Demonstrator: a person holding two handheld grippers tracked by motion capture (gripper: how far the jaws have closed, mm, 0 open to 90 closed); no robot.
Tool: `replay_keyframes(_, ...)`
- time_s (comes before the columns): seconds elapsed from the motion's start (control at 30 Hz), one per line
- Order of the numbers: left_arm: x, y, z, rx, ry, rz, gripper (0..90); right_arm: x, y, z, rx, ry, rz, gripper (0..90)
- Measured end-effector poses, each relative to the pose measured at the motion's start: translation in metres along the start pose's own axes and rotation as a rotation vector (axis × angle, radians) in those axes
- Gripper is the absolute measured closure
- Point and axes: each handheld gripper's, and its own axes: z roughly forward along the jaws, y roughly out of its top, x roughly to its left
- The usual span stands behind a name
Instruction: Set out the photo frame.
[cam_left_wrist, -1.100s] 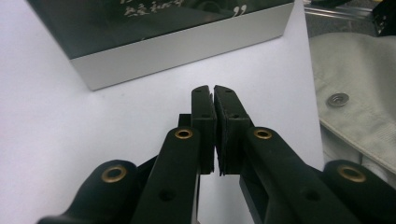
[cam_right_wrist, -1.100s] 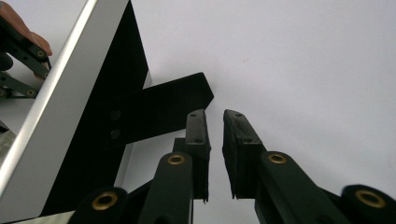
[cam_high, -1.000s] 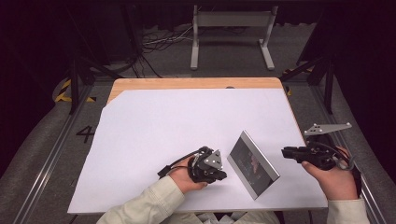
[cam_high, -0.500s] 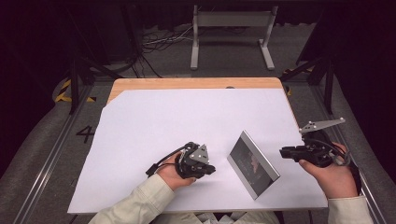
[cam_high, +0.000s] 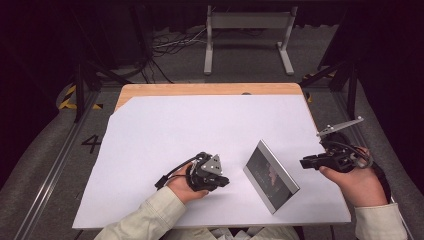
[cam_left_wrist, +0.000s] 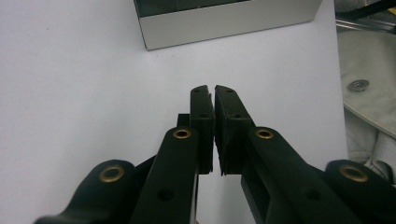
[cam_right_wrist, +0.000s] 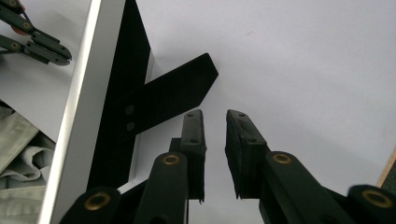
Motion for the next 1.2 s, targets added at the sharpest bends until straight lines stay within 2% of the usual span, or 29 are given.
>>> replay_keyframes(0.23,0.000,0.000,0.001,0.006,-0.004,-0.001,86.2,0.004,0.007,0.000,0.044,-0.002,-0.016,76.3)
replay_keyframes(0.57,0.002,-0.002,0.003,0.012,0.000,-0.009,85.5,0.017,0.016,-0.005,0.027,0.018,-0.049,74.5)
replay_keyframes(0.63,0.002,-0.002,0.003,0.015,0.005,-0.012,85.2,0.020,0.018,-0.006,0.022,0.015,-0.049,73.8)
replay_keyframes(0.7,0.002,-0.003,0.003,0.015,0.010,-0.015,83.9,0.022,0.019,-0.007,0.013,0.031,-0.031,72.0)
replay_keyframes(0.97,0.004,-0.003,0.003,0.014,0.017,-0.014,82.5,0.032,0.024,-0.009,0.003,0.034,-0.047,71.0)
replay_keyframes(1.07,0.004,-0.004,0.004,0.014,0.017,-0.013,82.5,0.035,0.026,-0.009,-0.005,0.043,-0.032,69.8)
replay_keyframes(1.2,0.004,-0.004,0.004,0.014,0.014,-0.017,82.5,0.040,0.028,-0.010,-0.008,0.045,-0.037,69.4)
